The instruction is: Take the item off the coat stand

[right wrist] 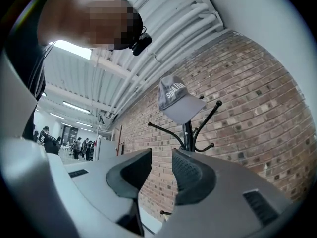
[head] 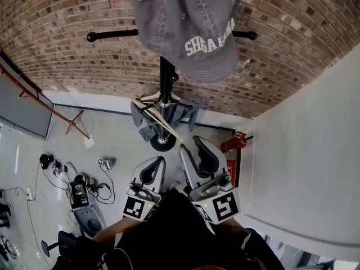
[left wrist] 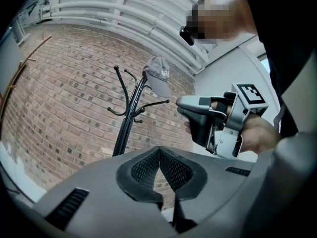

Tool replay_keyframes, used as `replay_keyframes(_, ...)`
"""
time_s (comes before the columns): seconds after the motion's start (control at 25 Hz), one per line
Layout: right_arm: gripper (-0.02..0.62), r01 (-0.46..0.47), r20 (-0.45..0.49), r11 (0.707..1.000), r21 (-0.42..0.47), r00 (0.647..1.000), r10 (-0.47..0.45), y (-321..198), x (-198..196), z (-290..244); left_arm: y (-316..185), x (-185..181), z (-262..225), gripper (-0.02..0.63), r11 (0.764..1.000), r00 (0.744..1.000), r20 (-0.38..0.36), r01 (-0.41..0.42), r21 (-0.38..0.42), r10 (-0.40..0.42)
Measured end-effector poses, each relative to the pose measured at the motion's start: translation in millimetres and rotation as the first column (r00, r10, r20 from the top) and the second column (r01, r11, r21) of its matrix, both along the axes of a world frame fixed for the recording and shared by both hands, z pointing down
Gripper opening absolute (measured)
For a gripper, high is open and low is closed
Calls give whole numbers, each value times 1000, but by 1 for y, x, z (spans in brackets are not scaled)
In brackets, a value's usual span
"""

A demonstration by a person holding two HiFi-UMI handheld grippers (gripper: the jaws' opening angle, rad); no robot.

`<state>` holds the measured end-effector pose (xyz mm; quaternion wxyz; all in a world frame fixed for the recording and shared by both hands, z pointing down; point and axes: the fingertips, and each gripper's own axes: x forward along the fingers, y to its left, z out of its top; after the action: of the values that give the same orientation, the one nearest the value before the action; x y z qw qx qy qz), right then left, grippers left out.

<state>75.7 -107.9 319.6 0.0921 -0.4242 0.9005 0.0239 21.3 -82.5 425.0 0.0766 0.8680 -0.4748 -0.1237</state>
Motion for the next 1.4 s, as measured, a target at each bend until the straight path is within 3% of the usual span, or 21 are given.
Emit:
replay_keyframes(0.44, 117, -21, 52, 999, 37, 998, 19, -13, 10, -61, 7, 7, -8, 15, 998, 999, -21, -40, 54, 41)
replay_keyframes(0.68, 117, -68, 17, 995, 77, 998, 67, -23, 15, -82, 13, 6, 6, 17, 996, 995, 68, -71, 54, 68)
replay_keyframes(0.84, 117, -57, 33, 988, 144, 998, 53, -24, 18, -103, 10, -3, 3, 16, 997, 997, 51, -56, 58, 53)
replay_keyframes(1.0, 117, -87, -2, 980, 178, 996, 89, -33, 21, -117, 0, -14, -20, 16, 991, 1000, -24, -13, 131, 17)
replay_keyframes(1.28, 117, -57, 3, 979, 194, 998, 58, -37, 13, -136, -3, -19, -17, 17, 996, 999, -34, -30, 86, 33)
replay_keyframes(1.4, 117, -84, -23, 973, 216, 996, 91, -41, 10, -140, -6, -25, -20, 17, 996, 998, -55, -22, 85, 27)
